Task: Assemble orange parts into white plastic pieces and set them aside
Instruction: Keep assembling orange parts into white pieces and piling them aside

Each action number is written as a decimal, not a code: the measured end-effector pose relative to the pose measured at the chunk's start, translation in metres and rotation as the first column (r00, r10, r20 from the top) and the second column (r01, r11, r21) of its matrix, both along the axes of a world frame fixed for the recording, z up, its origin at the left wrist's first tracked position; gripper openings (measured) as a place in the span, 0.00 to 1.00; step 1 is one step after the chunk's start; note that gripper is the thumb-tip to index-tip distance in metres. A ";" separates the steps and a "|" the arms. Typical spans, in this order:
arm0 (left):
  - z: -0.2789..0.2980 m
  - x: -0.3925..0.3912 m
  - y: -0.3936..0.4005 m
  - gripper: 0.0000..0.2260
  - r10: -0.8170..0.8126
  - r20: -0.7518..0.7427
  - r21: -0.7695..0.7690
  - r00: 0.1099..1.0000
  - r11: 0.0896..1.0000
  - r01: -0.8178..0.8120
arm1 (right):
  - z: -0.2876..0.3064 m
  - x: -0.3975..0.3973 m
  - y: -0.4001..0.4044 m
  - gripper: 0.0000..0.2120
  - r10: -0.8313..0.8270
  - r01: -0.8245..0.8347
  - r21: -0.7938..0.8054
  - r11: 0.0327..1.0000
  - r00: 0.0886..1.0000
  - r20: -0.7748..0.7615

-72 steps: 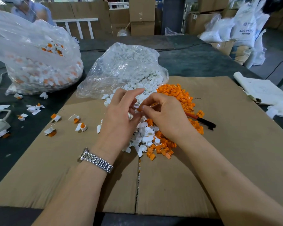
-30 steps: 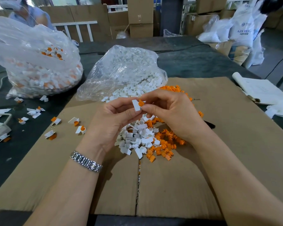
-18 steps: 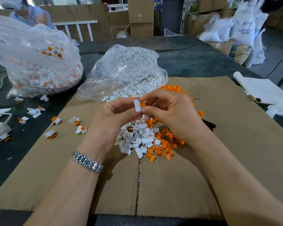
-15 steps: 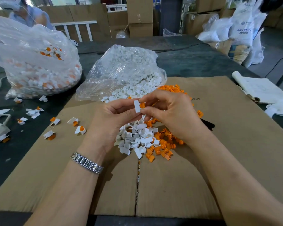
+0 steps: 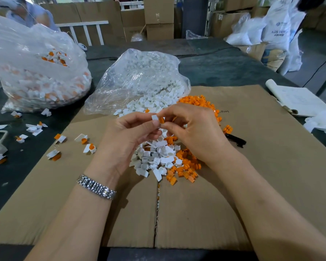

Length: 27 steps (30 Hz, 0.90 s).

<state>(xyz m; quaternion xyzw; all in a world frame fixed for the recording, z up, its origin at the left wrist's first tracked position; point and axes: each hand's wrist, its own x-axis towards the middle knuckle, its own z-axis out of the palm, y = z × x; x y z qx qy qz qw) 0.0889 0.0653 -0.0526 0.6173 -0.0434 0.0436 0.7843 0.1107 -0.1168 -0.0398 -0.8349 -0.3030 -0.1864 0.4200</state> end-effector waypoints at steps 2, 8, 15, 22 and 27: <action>0.000 0.000 0.000 0.06 -0.007 -0.001 0.019 1.000 1.000 0.007 | 0.000 -0.001 0.000 0.11 -0.011 0.011 -0.027 1.000 1.000 0.000; -0.001 0.003 0.001 0.04 0.028 -0.065 -0.039 0.997 0.999 -0.030 | 0.006 0.003 -0.008 0.16 -0.106 0.099 -0.085 0.991 0.991 -0.086; -0.001 0.004 0.005 0.12 0.063 -0.100 -0.033 0.993 0.997 -0.066 | -0.003 0.014 -0.031 0.25 -0.604 0.350 -0.655 0.669 0.770 -0.206; 0.002 0.002 0.004 0.06 0.072 -0.096 -0.046 0.993 0.996 -0.077 | 0.006 0.015 -0.027 0.11 -0.613 0.395 -0.622 0.676 0.771 -0.176; 0.004 -0.001 0.005 0.03 0.102 -0.085 -0.079 0.991 0.991 -0.109 | 0.038 0.012 -0.039 0.13 -0.395 0.213 -0.428 0.879 0.826 -0.401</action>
